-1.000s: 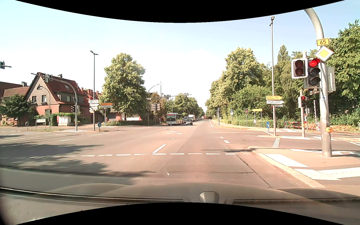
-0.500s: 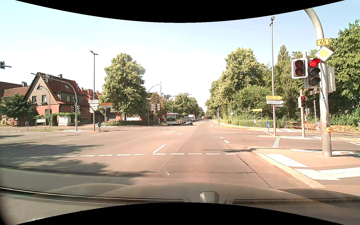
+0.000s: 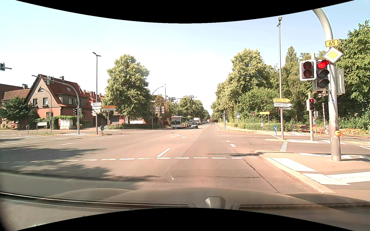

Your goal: Follow the waypoints while adhering to traffic rules and regulations

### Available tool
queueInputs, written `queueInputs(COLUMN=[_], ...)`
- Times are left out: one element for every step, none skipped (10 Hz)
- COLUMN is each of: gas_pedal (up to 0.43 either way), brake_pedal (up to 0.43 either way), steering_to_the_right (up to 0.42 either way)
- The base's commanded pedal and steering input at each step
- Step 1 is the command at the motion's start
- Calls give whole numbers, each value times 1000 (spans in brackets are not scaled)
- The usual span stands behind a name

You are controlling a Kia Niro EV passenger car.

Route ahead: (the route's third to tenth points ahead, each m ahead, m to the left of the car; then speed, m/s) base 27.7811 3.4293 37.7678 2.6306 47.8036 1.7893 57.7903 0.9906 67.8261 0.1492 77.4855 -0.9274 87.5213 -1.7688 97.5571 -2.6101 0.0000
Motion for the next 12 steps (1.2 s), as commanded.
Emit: queueInputs(gas_pedal=[0, 0, 0, 0, 0, 0, 0, 0, 0, 0, 0, 0], brake_pedal=[280, 280, 280, 280, 280, 280, 280, 280, 280, 280, 280, 280], steering_to_the_right=[16, 16, 16, 16, 16, 16, 16, 16, 16, 16, 16, 16])
